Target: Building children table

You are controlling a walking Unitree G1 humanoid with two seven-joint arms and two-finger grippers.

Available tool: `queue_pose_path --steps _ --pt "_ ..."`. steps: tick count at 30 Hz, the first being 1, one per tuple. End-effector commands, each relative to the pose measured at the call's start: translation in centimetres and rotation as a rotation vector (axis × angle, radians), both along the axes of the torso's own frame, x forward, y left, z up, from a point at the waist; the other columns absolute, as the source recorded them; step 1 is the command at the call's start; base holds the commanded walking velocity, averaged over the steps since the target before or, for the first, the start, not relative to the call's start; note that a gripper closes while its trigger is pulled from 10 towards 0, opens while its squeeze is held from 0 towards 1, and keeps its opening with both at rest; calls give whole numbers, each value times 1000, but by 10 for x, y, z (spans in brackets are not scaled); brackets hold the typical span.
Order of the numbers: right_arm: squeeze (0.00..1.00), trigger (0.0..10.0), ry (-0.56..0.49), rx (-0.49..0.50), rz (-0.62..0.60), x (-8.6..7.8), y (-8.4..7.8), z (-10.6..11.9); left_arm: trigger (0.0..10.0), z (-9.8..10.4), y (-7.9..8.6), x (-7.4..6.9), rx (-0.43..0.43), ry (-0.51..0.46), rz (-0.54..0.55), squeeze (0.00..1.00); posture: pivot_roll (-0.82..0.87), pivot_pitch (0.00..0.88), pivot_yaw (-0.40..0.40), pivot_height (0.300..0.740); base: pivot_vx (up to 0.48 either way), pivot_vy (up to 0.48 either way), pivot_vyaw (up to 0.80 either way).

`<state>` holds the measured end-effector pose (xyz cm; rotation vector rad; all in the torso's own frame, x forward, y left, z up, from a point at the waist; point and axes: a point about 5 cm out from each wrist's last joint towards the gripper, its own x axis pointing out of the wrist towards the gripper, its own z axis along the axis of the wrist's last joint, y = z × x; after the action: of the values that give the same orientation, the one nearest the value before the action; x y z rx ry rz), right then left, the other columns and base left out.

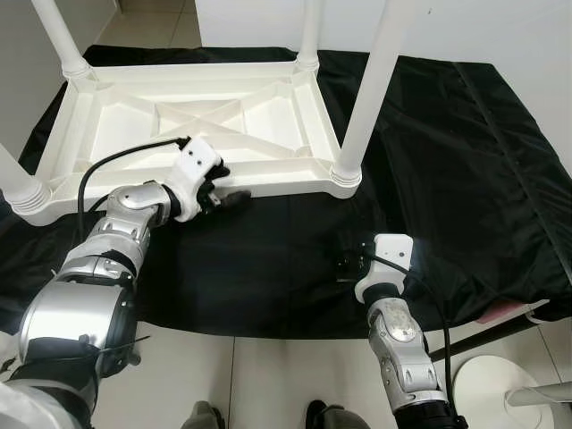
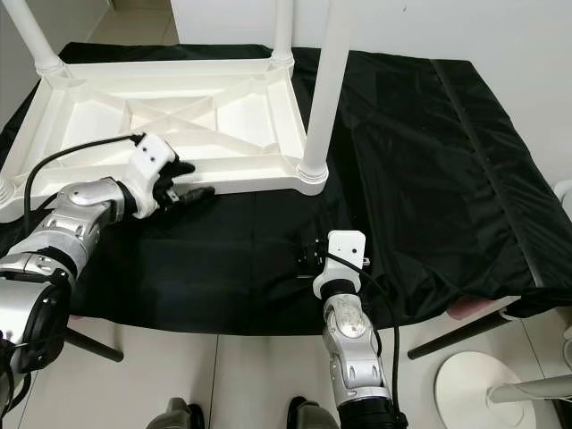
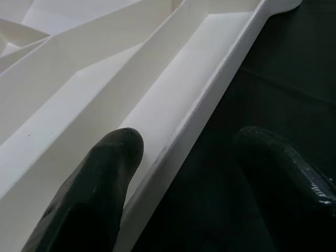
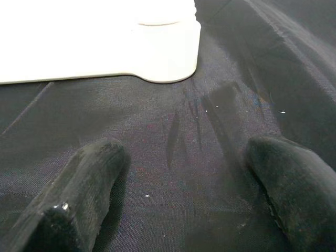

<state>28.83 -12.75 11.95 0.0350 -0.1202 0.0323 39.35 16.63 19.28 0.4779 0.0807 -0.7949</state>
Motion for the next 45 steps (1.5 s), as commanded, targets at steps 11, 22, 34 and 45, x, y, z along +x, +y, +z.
queue_pose_path --steps 11,22,34,45 --pt "0 10000 45 3 -10 -3 -1 -10 10000 -5 13 12 104 15 303 0 -17 176 28 740 0 0 0" --pt "0 10000 45 6 -17 -4 -1 -10 4863 -7 12 13 178 66 322 0 -21 179 42 740 0 0 0" --pt "0 10000 44 10 -21 -2 0 -10 0 -18 6 8 177 93 262 0 -9 174 42 740 0 0 0" --pt "0 10000 43 13 -11 1 2 -10 0 -44 -39 -8 112 78 25 0 11 167 37 740 0 0 0"
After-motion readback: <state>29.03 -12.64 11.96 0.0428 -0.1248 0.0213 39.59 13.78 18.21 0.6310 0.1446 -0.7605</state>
